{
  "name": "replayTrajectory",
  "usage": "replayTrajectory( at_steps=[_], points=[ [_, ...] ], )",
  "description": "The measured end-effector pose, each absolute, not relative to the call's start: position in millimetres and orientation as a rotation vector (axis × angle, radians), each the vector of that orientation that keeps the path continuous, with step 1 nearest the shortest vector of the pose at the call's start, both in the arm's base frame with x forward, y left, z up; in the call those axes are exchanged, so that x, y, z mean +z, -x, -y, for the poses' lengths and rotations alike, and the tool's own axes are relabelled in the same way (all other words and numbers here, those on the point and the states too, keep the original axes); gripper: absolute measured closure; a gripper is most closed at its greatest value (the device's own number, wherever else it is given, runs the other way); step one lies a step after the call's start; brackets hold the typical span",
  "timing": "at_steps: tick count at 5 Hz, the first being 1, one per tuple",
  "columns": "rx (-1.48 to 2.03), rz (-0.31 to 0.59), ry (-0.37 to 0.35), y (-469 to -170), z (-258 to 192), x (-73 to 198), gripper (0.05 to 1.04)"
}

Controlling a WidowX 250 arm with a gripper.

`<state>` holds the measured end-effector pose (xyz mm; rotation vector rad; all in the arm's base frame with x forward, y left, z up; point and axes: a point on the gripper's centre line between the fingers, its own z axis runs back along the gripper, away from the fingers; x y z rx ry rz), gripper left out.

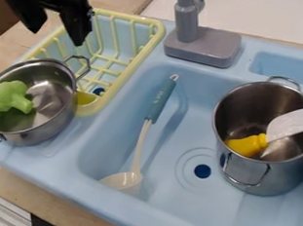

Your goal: Move the silver pot to the left side of the sink.

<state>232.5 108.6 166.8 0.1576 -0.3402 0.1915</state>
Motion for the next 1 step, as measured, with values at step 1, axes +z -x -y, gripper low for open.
replayTrajectory(
  at_steps=[1],
  points=[
    [0.318, 0.38, -0.113, -238.9, -120.6, 155.9, 0.085]
  ],
)
